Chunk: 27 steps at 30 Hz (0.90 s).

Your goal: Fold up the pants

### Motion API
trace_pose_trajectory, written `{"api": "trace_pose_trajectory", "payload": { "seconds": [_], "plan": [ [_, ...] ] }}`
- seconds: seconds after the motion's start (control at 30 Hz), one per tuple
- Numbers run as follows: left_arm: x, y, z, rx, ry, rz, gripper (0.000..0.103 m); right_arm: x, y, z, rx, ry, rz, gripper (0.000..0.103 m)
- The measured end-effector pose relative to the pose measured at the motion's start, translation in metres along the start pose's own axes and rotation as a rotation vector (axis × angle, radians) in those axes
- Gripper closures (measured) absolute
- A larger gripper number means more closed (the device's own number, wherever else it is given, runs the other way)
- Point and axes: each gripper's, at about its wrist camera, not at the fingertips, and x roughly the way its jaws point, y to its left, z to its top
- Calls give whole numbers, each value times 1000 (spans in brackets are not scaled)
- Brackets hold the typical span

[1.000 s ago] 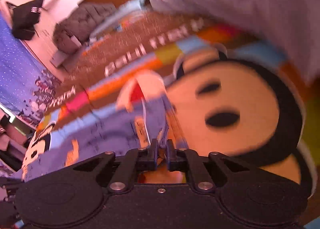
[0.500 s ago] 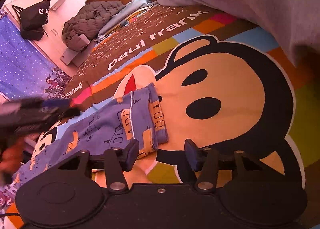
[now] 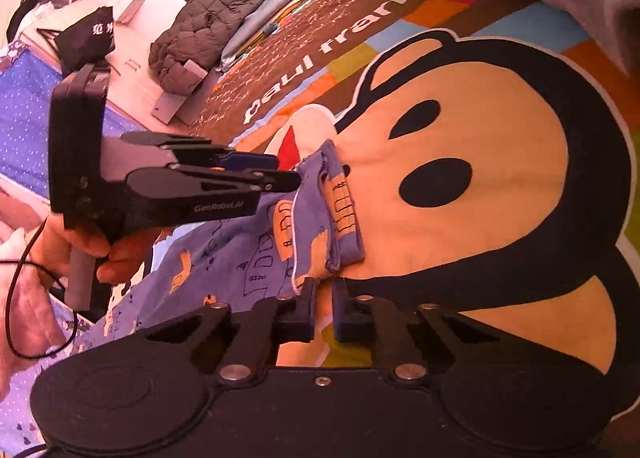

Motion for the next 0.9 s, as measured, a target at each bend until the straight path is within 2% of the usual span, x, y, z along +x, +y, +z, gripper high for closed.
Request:
{"api": "trace_pose_trajectory", "payload": {
  "seconds": [0.03, 0.1, 0.27, 0.33, 0.37, 0.4, 0.43, 0.47, 0.53, 0.6, 0.7, 0.77, 0.83, 0.87, 0.9],
  "plan": [
    [-2, 1, -1, -2, 1, -6, 69, 0, 1, 0, -4, 0, -2, 99],
    [-5, 2, -2, 16, -10, -4, 57, 1, 1, 0, -5, 2, -4, 99],
    [-9, 2, -2, 50, -2, -28, 56, 0, 1, -1, 6, -9, -11, 90],
    [-6, 1, -1, 62, 24, -31, 67, 1, 1, 0, 7, -6, -6, 88],
    [-3, 1, -1, 58, 36, -20, 82, 2, 1, 1, 10, -6, -7, 88],
    [0, 1, 0, 49, 52, -1, 90, 3, 0, 2, 14, -5, -5, 88],
    [3, 1, 0, 43, 65, 8, 91, 3, 0, 1, 17, -6, -2, 88],
    [4, 0, 1, 35, 64, 8, 97, 4, 0, 2, 17, -6, -1, 88],
    [1, -3, 1, 24, 43, 10, 101, 4, 2, 0, 6, -7, -7, 90],
    [-8, -5, 1, 11, -12, 18, 103, 1, 6, -1, -16, -23, -6, 97],
    [-17, -4, 4, -14, -51, 19, 103, -5, 12, -2, -47, -58, -10, 98],
    [-20, -5, 6, 9, -63, 15, 103, -4, 12, -2, -46, -55, -13, 98],
    [-18, -8, 9, 45, -40, 6, 96, -2, 10, -1, -28, -41, -17, 98],
    [-17, -10, 10, 61, -28, 5, 80, -1, 8, -1, -18, -34, -17, 97],
    [-14, -12, 11, 74, -20, 9, 55, 0, 6, 0, -7, -27, -18, 93]
  ]
}}
